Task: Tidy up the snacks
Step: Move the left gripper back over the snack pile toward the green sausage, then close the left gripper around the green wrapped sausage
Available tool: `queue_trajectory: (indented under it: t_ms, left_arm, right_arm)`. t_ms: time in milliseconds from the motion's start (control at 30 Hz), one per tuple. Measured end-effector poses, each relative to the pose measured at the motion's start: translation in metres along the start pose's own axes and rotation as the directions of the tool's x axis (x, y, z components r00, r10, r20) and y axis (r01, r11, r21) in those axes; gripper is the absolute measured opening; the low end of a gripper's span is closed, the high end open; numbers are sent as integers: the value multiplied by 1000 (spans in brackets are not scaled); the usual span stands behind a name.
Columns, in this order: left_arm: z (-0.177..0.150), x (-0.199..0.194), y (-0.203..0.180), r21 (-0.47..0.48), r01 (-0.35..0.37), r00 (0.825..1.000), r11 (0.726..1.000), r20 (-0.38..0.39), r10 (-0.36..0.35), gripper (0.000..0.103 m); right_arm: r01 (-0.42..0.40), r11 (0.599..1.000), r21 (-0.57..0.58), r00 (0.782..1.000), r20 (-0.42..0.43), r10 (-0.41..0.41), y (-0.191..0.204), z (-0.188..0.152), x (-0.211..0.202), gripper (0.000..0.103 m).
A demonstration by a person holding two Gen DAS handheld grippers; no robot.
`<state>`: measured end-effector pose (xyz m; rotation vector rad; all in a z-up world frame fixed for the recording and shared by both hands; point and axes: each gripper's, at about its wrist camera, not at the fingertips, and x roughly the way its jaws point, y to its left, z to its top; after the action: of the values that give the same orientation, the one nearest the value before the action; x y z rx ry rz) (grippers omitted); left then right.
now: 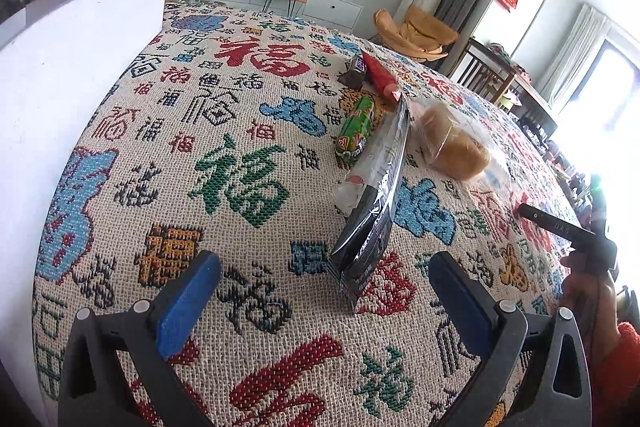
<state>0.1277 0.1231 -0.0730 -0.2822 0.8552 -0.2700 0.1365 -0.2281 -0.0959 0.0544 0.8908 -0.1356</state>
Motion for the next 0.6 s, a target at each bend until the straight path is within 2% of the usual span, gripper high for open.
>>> queue_trajectory:
  t_ms: [100,167,200,267,300,367,400,433,533,600]
  left_arm:
    - [4,-6,7,-40,5,1000,999,7,-5,102]
    - [16,-15,19,-103,32,998,994,48,-28,102]
    - [25,-19,24,-136,27,997,990,74,-18,102]
    - [49,-18,28,-161,-42,996,986,75,55,102]
    - [63,-11,28,-148,-83,995,986,46,90,102]
    - [87,12,20,-64,-136,990,989,-30,134,102]
    - [97,26,12,3,-152,986,988,-61,152,98]
    - [104,39,3,68,-158,983,985,-84,163,93]
    - [114,69,-23,201,-139,977,970,-133,168,92]
    - [114,86,-37,269,-150,969,951,-151,196,91]
  right_arm:
    - [0,1000,1,1000,0,0,1,0,0,84]
    - [0,1000,0,1000,0,0,1,0,0,84]
    - [0,1000,0,1000,0,0,0,0,0,84]
    - [1,1000,0,1000,0,-1,0,0,0,84]
    - [1,1000,1,1000,0,-1,0,0,0,84]
    - [1,1000,1,1000,0,-1,0,0,0,84]
    - [0,1000,1,1000,0,0,1,0,0,84]
    - [0,1000,1,1000,0,0,1,0,0,84]
    - [1,1000,1,1000,0,-1,1,0,0,85]
    - [1,1000,1,1000,0,-1,0,0,0,85]
